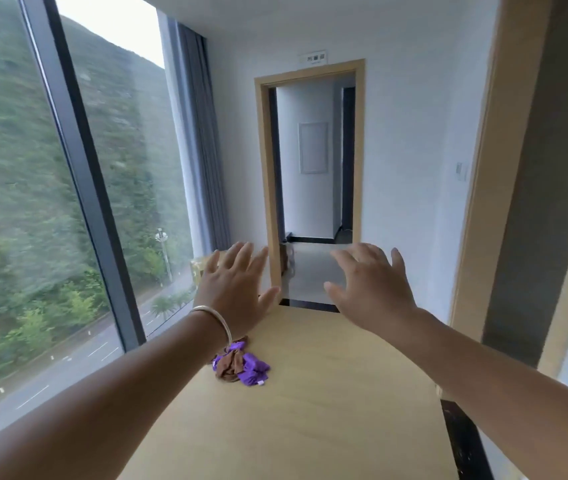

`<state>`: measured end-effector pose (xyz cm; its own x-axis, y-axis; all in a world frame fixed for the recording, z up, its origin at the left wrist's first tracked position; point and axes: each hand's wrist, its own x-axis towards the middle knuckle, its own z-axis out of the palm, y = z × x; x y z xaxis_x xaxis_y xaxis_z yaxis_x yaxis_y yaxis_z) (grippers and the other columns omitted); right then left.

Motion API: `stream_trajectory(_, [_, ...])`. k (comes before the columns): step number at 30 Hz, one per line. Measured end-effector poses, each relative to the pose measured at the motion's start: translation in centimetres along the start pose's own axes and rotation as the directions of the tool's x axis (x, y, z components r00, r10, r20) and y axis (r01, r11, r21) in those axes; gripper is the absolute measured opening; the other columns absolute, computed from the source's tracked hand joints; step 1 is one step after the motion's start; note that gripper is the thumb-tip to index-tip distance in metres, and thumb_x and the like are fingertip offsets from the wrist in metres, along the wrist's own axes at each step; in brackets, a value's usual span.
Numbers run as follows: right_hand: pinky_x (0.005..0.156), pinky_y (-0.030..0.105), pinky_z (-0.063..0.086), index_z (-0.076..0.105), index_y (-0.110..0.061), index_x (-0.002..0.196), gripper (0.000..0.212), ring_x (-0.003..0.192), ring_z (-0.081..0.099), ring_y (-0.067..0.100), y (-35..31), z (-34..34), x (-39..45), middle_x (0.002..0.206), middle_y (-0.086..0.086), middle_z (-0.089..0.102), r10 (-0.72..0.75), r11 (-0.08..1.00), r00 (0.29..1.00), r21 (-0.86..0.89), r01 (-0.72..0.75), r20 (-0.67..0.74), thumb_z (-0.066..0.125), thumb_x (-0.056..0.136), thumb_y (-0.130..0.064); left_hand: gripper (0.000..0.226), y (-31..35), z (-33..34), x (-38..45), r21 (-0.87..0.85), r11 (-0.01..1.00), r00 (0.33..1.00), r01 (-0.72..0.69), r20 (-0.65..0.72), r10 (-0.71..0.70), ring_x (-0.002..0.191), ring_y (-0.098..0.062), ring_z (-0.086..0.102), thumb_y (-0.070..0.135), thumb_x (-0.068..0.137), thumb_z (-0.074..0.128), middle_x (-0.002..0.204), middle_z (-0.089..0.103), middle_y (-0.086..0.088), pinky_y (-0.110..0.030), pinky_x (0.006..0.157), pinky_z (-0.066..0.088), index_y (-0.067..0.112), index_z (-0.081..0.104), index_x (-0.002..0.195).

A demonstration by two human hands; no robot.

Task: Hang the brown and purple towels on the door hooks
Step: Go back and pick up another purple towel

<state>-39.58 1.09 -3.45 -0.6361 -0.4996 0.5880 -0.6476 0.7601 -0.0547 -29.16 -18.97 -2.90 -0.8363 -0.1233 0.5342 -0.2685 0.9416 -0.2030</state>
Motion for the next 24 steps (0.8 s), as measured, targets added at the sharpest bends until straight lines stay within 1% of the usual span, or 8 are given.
stream_trajectory(6, [0.114,0.056,0.014,0.04,-0.026,0.138,0.054,0.136,0.03,0.022,7.4,1.3,1.9,0.142,0.001,0.041,0.1,0.991,0.995,-0.084,-0.1,-0.005,0.044,0.091,-0.052,0.071,5.7,3.8,6.9,-0.061,0.993,0.993,-0.102,-0.058,0.098,0.146,-0.022,0.012,0.06,0.093,0.029,0.158,0.02,-0.003,-0.047,0.119,0.015,0.023,0.013,0.151])
stream_trajectory(13, [0.115,0.055,0.012,0.036,-0.027,0.142,0.056,0.139,0.025,0.021,11.8,3.1,5.1,0.147,0.001,0.037,0.159,0.978,0.987,-0.14,-0.155,0.014,0.042,0.092,-0.05,0.071,9.4,7.3,13.6,-0.07,0.974,0.974,-0.214,-0.095,0.207,0.146,-0.023,0.014,0.062,0.093,0.027,0.158,0.02,-0.003,-0.047,0.117,0.012,0.024,0.013,0.151])
stream_trajectory(16, [0.114,0.055,0.013,0.039,-0.027,0.139,0.053,0.139,0.026,0.021,13.2,4.6,7.3,0.147,0.002,0.037,0.179,0.97,0.984,-0.169,-0.174,0.014,0.043,0.092,-0.05,0.071,9.9,9.5,16.7,-0.075,0.968,0.967,-0.24,-0.1,0.233,0.146,-0.024,0.015,0.063,0.093,0.027,0.158,0.021,-0.003,-0.048,0.117,0.015,0.024,0.014,0.15])
stream_trajectory(18, [0.114,0.055,0.012,0.038,-0.028,0.14,0.053,0.139,0.025,0.02,14.1,5.8,9.1,0.148,0.001,0.036,0.199,0.965,0.98,-0.181,-0.192,0.022,0.042,0.092,-0.051,0.072,9.9,11.1,19.1,-0.078,0.966,0.965,-0.248,-0.102,0.24,0.146,-0.023,0.015,0.064,0.092,0.026,0.158,0.021,-0.002,-0.048,0.117,0.016,0.024,0.013,0.15])
stream_trajectory(24, [0.113,0.054,0.015,0.036,-0.028,0.141,0.054,0.138,0.027,0.022,16.7,9.2,15.7,0.148,0.001,0.036,0.258,0.943,0.966,-0.219,-0.25,0.007,0.042,0.093,-0.053,0.071,8.3,15.4,27.5,-0.117,0.959,0.962,-0.258,-0.121,0.244,0.147,-0.024,0.012,0.064,0.093,0.022,0.159,0.017,-0.002,-0.049,0.118,0.013,0.026,0.009,0.151])
